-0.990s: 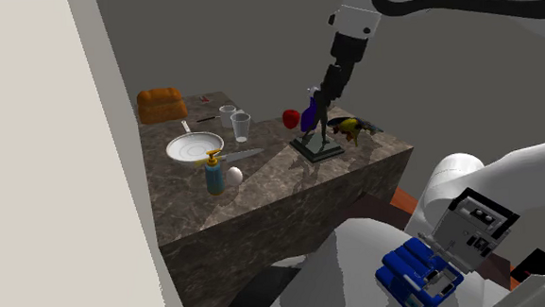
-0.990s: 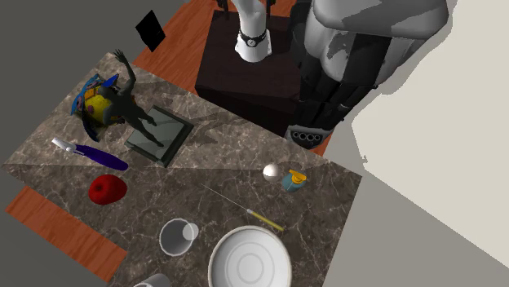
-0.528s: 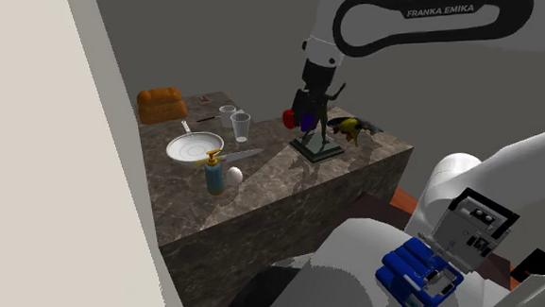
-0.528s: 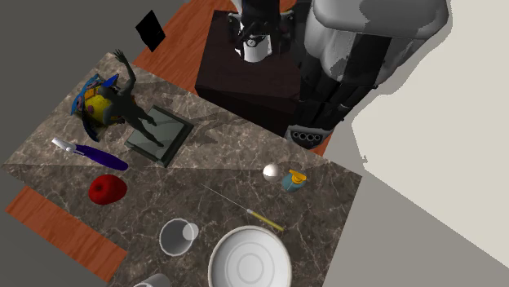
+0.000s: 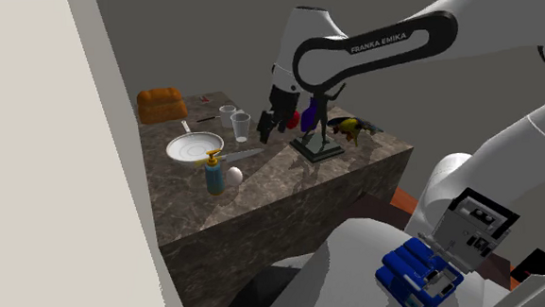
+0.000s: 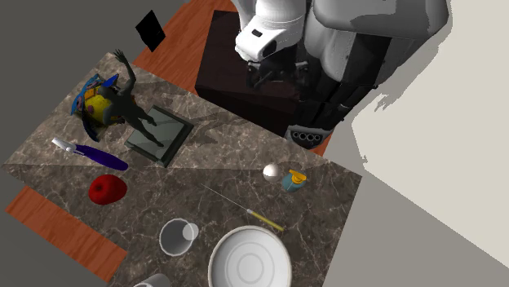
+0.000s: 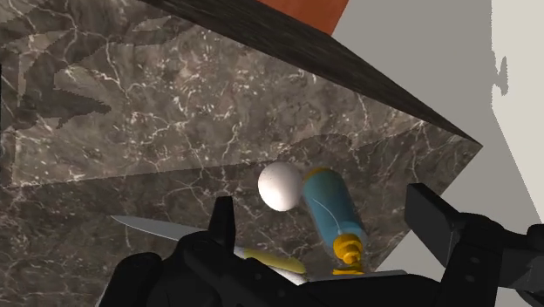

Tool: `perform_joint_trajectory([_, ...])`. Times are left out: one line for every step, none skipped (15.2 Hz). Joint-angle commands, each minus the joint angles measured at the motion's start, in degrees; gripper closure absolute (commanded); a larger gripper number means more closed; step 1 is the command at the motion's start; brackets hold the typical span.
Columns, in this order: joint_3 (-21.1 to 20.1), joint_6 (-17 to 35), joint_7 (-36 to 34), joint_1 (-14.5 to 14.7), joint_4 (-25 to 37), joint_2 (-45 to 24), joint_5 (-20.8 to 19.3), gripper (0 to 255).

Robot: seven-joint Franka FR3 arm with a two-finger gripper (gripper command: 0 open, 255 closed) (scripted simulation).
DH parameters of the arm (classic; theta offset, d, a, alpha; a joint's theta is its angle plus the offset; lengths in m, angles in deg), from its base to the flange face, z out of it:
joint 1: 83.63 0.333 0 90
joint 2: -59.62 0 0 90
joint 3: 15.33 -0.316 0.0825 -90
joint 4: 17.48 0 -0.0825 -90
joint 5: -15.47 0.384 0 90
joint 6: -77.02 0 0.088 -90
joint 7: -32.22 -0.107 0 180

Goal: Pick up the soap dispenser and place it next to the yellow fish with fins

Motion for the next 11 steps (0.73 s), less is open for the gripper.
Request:
perform_joint_trajectory([-1.0, 4.1, -1.3, -0.1, 0.3, -3.4, -0.2, 0])
perform_joint_trajectory([-1.7, 5.9, -2.2, -0.2, 0.8, -5.4, -0.4, 0])
perform_joint_trajectory([-2.3, 7.7, -3.1, -0.3, 1.4, -7.4, -0.7, 0])
perform_joint_trajectory([-2.9, 9.4, -4.0, -0.4, 2.2, -9.4, -1.2, 0])
perform_joint_trajectory([-3.5, 11.1, -5.0, -0.5, 2.9, -11.5, -1.7, 0])
perform_joint_trajectory([-4.0, 12.7, -6.1, -0.7, 3.8, -13.6, -2.4, 0])
perform_joint_trajectory([-4.6, 14.3, -7.2, -0.8, 4.8, -15.8, -3.2, 0])
perform_joint_trajectory([-5.0, 15.7, -8.4, -0.9, 5.8, -18.0, -4.1, 0])
perform_joint_trajectory([-5.5, 17.1, -9.7, -0.9, 7.0, -20.2, -5.1, 0])
perform_joint_trajectory([-5.8, 18.4, -11.0, -0.9, 8.2, -22.4, -6.3, 0])
perform_joint_trajectory([-6.1, 19.6, -12.4, -0.9, 9.5, -24.6, -7.6, 0])
